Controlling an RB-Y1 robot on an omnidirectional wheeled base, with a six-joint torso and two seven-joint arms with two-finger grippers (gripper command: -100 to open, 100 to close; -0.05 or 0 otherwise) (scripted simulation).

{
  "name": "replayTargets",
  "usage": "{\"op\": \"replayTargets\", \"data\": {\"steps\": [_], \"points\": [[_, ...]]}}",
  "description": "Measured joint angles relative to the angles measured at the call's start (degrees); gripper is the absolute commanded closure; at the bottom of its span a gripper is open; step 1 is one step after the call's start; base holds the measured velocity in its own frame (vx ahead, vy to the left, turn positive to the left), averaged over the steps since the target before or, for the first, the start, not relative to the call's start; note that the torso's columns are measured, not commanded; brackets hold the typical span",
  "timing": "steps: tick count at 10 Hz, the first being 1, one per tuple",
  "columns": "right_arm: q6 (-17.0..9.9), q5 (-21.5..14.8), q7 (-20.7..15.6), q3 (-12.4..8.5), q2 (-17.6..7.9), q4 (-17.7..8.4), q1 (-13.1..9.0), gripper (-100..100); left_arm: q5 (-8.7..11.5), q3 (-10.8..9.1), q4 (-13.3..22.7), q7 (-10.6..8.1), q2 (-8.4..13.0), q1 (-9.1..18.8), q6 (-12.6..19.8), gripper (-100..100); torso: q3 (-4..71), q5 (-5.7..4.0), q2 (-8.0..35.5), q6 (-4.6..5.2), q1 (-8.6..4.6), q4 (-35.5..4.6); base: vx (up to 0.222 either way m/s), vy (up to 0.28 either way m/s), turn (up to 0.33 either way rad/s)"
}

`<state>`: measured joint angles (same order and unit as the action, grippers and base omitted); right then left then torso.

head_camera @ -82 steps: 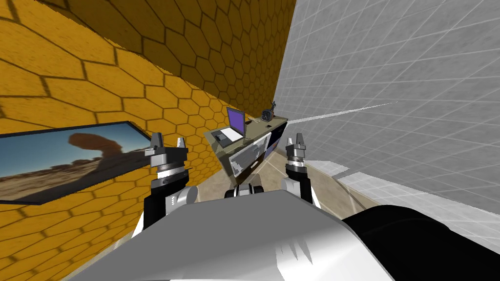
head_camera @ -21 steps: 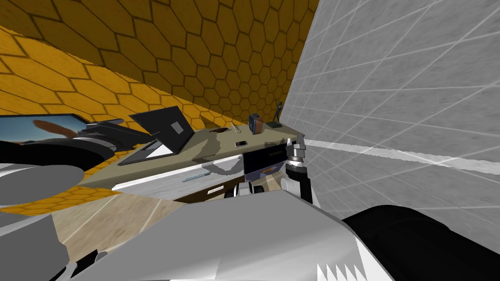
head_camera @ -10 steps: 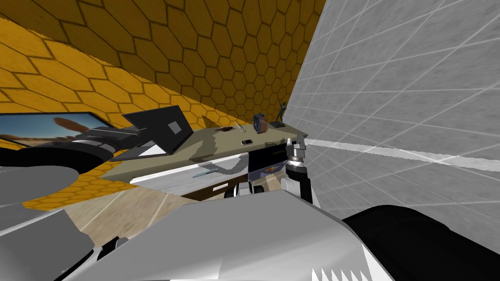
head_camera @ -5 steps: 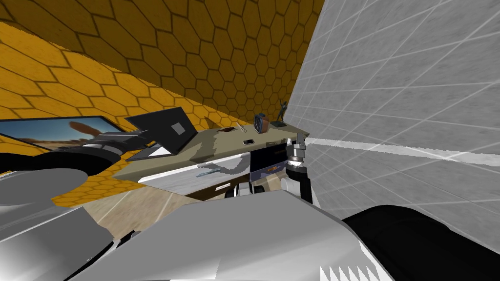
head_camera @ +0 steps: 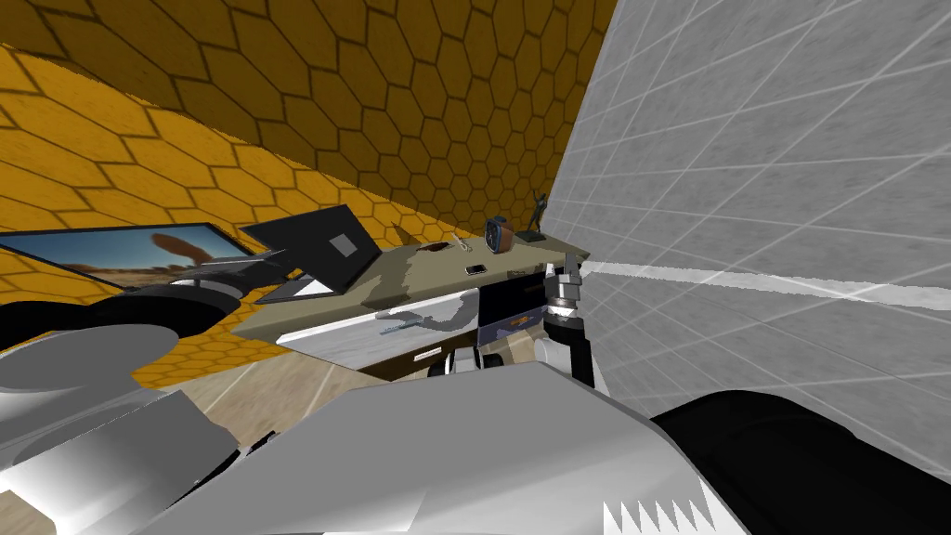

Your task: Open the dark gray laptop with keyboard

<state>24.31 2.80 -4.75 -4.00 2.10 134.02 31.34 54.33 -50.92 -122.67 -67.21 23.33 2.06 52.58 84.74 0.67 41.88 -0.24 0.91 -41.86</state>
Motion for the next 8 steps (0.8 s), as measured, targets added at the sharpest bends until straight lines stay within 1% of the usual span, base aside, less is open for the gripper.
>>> {"op": "replayTargets", "data": {"steps": [1, 2, 3, 4, 5, 6, 7, 8], "points": [[0.0, 0.0, 0.0, 0.0, 0.0, 0.0, 0.0, 0, 0.8, -0.28, 0.2, -0.47, -1.1, 0.1, -0.6, 100, 0.0, -0.02, 0.0, 0.07, -0.17, 0.1, -0.006, 0.037, 0.020], [0.0, 0.0, 0.0, 0.0, 0.0, 0.0, 0.0, 0, 0.7, -0.08, 0.8, -0.96, -1.7, 0.6, -1.2, 100, 0.0, -0.01, 0.0, 0.16, -0.23, 0.1, -0.015, 0.040, 0.010], [0.0, 0.0, 0.0, 0.0, 0.0, 0.0, 0.0, 0, 1.1, 0.09, 1.8, -1.00, -2.6, 0.9, -1.8, 100, 0.0, 0.05, -0.1, 0.16, -0.20, 0.2, -0.011, 0.046, 0.009], [0.0, 0.0, 0.0, 0.0, 0.0, 0.0, 0.0, 0, 1.7, 0.09, 2.4, -1.14, -3.8, 0.7, -2.4, 100, 0.0, 0.08, -0.1, 0.14, -0.16, 0.2, -0.011, 0.049, 0.014], [0.0, 0.0, 0.0, 0.0, 0.0, 0.0, 0.0, 0, 2.5, -0.03, 3.6, -1.46, -4.5, 0.9, -2.9, 100, 0.1, 0.14, -0.2, 0.12, -0.05, 0.2, -0.014, 0.050, 0.029], [0.0, 0.0, 0.0, 0.0, 0.0, 0.0, 0.0, 0, 2.7, 0.13, 4.9, -1.95, -5.3, 1.4, -3.3, 100, 0.1, 0.20, -0.2, 0.12, 0.04, 0.3, -0.015, 0.042, 0.012], [0.0, 0.0, 0.0, 0.0, 0.0, 0.0, 0.0, 0, 3.2, 0.28, 5.4, -2.13, -7.1, 1.0, -4.0, 100, 0.1, 0.20, -0.2, 0.11, 0.01, 0.3, -0.012, 0.040, 0.012], [0.0, 0.0, 0.0, 0.0, 0.0, 0.0, 0.0, 0, 4.0, 0.08, 6.8, -2.54, -7.5, 1.4, -4.3, 100, 0.1, 0.22, -0.3, 0.10, 0.04, 0.3, -0.009, 0.051, 0.017]]}}
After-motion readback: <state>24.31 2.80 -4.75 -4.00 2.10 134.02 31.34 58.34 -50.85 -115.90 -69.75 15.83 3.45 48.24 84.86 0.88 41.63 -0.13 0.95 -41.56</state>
